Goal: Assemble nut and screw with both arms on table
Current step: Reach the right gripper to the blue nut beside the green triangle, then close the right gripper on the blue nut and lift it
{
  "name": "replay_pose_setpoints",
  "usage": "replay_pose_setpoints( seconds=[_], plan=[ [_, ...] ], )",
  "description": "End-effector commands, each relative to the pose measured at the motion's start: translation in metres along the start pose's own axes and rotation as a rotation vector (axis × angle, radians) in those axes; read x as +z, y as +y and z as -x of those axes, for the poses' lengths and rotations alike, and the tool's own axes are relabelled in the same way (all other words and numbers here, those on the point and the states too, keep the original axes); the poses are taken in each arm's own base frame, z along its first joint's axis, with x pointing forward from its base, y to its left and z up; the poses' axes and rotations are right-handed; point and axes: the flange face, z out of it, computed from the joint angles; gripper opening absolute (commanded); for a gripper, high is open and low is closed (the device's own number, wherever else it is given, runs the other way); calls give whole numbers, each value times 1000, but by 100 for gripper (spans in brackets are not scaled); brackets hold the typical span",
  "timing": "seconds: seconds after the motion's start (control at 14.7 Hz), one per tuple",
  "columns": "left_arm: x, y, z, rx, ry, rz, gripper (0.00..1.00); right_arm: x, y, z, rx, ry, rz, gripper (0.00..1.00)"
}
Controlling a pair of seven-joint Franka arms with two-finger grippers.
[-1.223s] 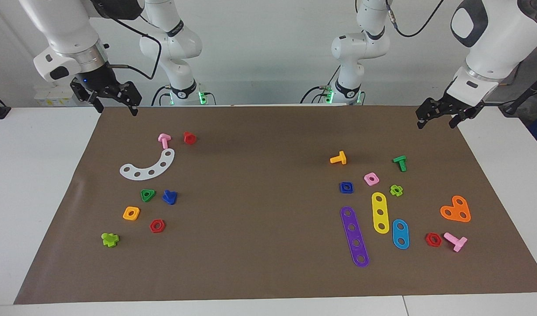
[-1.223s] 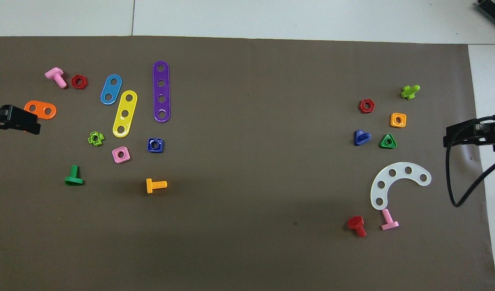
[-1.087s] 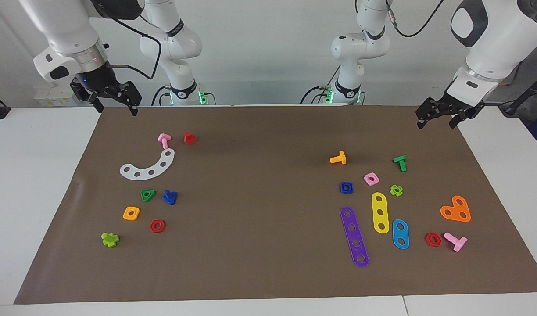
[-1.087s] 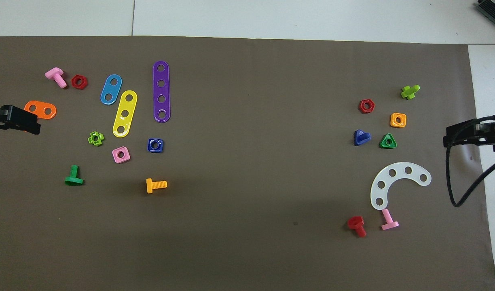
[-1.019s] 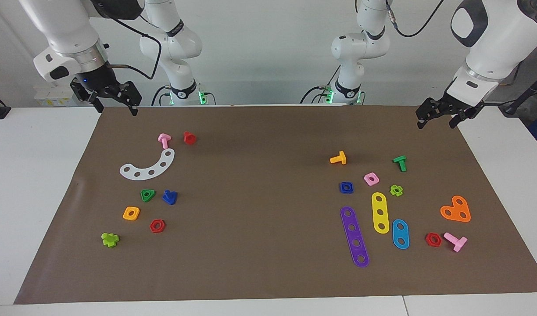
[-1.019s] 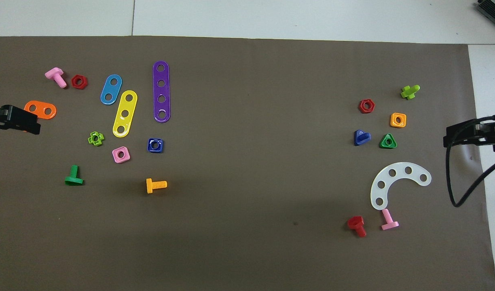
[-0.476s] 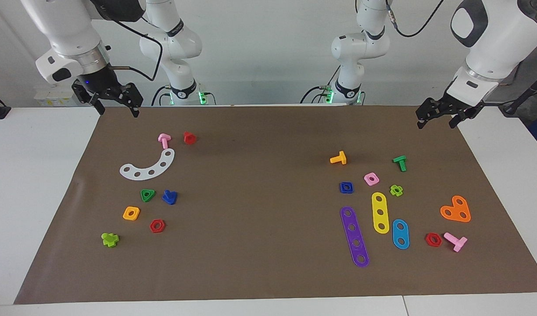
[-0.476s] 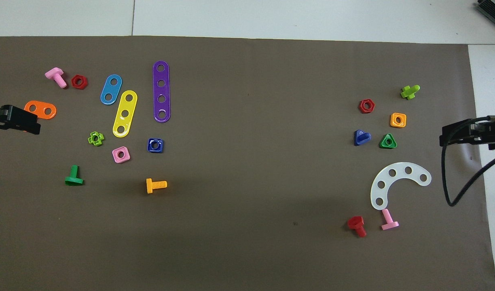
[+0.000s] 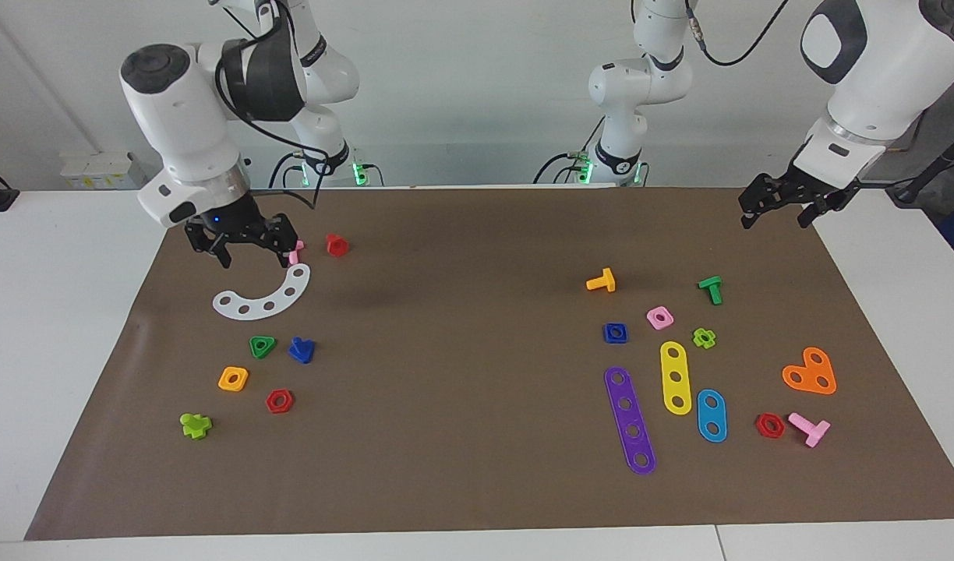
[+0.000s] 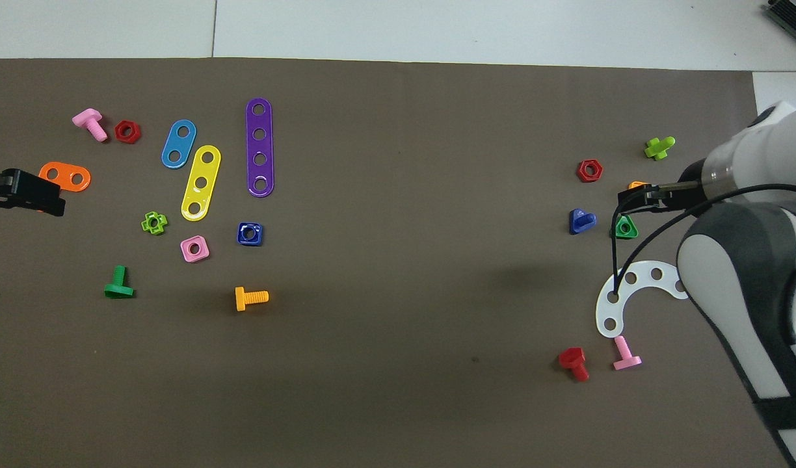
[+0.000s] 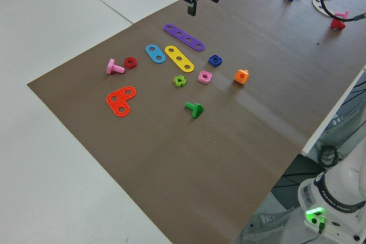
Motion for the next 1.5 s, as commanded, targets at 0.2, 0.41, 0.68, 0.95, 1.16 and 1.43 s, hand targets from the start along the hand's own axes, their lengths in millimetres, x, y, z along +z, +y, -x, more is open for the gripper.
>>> replay_pose_setpoints(
  seconds=[0.2,0.41,0.68,0.95,1.16,1.43],
  plan=[
    [-2,-2,9,0,0,-18,100,126,1,-14,-100,73,-37,100],
    [-1,-2,9,0,-2,-20,100,163,5,-8,-140,46,-35,100],
    [-2,-2,9,0,0,-18,100,180,5,0,-140,54,-33,80],
    [-2,-2,9,0,-1,-20,100,186,2,-1,-142,67,-32,61],
    [-1,-2,9,0,-2,-20,100,188,1,-1,-144,63,-32,57],
    [-1,-2,9,0,-2,-20,100,194,1,-1,-145,55,-32,49]
  ],
)
